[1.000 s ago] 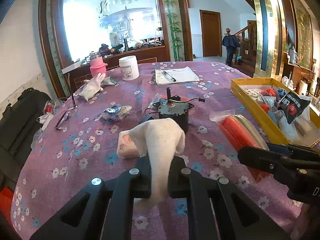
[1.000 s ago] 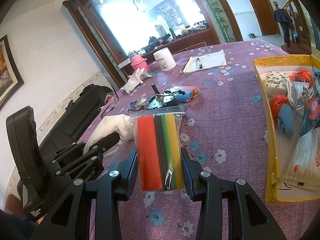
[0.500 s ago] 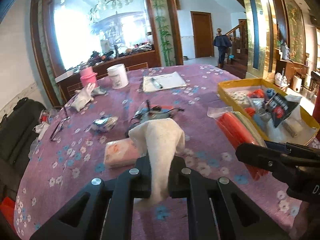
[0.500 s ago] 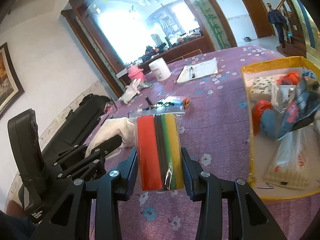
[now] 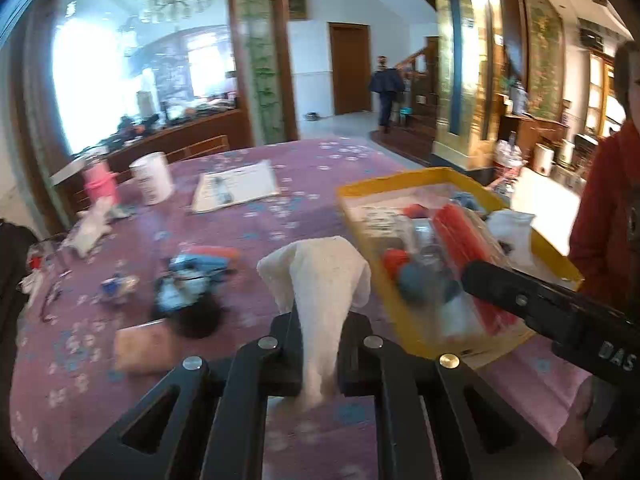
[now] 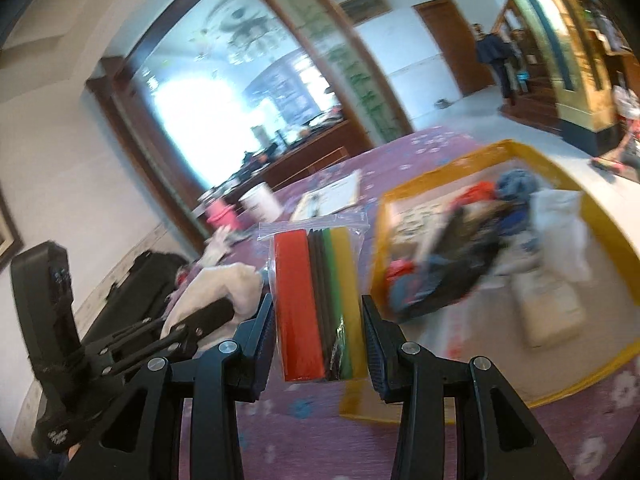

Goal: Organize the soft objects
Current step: 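Carry the sponge pack and white towel with both grippers over the tray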

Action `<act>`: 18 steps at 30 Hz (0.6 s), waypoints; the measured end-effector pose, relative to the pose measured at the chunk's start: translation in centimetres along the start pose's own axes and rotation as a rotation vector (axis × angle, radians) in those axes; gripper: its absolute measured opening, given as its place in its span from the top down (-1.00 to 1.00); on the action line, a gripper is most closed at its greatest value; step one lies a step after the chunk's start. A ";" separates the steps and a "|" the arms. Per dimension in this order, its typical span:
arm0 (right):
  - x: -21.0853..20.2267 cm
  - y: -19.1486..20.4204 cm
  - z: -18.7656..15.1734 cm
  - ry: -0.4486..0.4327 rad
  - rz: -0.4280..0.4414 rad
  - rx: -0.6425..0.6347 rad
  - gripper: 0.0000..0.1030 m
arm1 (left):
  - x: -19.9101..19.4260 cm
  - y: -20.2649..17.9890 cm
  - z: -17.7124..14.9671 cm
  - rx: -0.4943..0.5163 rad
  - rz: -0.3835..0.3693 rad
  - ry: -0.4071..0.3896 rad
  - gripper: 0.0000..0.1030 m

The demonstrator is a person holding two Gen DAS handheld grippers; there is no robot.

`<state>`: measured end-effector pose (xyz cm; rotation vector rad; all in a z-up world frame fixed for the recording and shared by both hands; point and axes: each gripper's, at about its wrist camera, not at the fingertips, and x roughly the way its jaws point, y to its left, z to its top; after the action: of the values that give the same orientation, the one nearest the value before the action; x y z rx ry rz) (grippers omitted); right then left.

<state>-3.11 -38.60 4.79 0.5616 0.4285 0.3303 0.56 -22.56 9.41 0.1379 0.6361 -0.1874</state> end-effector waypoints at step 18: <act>-1.7 -7.2 1.5 -0.014 -0.275 0.102 0.15 | 8.6 -8.3 0.9 0.068 -0.191 0.140 0.77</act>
<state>-2.53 -45.71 2.37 0.5955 0.5041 0.0413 6.08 -31.91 4.42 0.1568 0.7827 -0.3860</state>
